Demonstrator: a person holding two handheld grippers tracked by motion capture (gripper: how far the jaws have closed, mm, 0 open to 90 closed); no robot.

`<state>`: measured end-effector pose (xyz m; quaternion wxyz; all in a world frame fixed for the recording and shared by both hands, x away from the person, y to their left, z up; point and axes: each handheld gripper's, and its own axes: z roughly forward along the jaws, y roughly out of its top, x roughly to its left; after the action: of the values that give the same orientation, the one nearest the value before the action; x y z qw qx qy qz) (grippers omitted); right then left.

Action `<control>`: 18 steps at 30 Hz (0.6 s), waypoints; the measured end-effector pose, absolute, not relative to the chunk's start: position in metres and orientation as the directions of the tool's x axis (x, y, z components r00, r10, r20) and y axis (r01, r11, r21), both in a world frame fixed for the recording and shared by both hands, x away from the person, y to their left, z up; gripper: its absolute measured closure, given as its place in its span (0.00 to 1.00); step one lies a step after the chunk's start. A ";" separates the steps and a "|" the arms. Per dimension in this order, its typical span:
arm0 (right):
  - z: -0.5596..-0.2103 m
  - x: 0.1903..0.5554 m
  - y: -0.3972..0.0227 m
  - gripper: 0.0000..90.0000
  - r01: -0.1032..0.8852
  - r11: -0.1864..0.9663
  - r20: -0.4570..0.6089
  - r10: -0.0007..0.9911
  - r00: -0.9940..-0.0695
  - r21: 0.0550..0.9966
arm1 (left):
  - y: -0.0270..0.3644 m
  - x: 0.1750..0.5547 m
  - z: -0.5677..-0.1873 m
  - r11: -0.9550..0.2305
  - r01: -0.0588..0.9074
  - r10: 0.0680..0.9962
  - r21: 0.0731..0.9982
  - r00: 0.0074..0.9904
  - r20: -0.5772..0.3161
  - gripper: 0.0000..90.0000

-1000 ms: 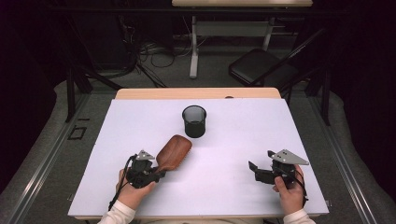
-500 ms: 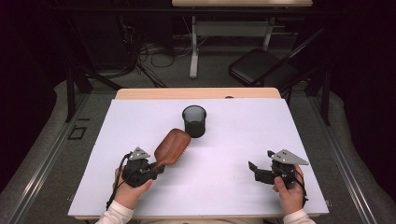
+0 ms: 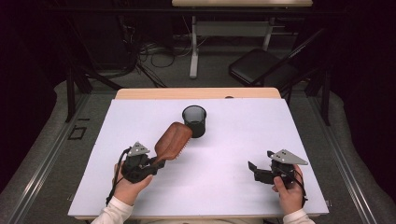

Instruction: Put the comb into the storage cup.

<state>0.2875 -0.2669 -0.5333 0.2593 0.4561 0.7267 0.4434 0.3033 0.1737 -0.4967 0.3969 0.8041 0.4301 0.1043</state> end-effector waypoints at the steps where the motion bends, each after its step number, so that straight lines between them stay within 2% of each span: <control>1: -0.533 0.288 -0.267 0.15 0.433 0.190 0.029 0.893 -0.449 0.881 | 0.172 0.304 -0.496 -0.313 0.606 0.772 0.731 0.611 -0.176 0.80; 18: -0.534 0.288 -0.265 0.15 0.437 0.185 0.034 0.894 -0.447 0.880 | 0.152 0.319 -0.469 -0.317 0.551 0.742 0.772 0.651 -0.160 0.80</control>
<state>0.2881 -0.2655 -0.5344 0.2574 0.4586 0.7254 0.4441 0.3186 0.1516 -0.4689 0.4238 0.8038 0.4022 0.1123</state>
